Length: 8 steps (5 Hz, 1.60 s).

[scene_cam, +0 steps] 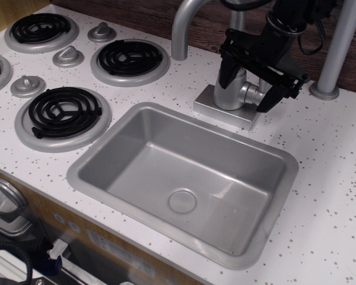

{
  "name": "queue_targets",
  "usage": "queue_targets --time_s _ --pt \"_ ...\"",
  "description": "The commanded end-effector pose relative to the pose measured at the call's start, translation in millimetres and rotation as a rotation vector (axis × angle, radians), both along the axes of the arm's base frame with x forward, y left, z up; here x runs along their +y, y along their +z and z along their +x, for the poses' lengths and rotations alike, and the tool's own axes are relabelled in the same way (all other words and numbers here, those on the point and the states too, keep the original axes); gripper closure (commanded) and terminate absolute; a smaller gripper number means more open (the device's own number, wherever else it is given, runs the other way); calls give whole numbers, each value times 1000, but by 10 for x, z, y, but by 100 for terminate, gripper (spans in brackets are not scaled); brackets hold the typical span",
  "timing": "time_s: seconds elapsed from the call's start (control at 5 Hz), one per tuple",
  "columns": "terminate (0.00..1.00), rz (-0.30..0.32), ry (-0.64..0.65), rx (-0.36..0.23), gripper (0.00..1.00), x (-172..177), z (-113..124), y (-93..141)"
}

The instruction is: Lever vertical to front

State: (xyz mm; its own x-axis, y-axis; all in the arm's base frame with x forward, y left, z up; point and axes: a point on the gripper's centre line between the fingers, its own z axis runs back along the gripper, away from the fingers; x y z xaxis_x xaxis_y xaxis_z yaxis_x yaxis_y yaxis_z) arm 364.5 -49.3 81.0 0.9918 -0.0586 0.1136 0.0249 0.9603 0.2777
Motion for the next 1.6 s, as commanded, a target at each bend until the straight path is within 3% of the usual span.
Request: queue_targets --time_s 0.0,0.6,1.4 --pt "0 0 0 0 0 0 0 0" --pt "0 -12 -83 -210 0 -83 221 168" --pt "0 4 -138 -264 0 -114 519 252"
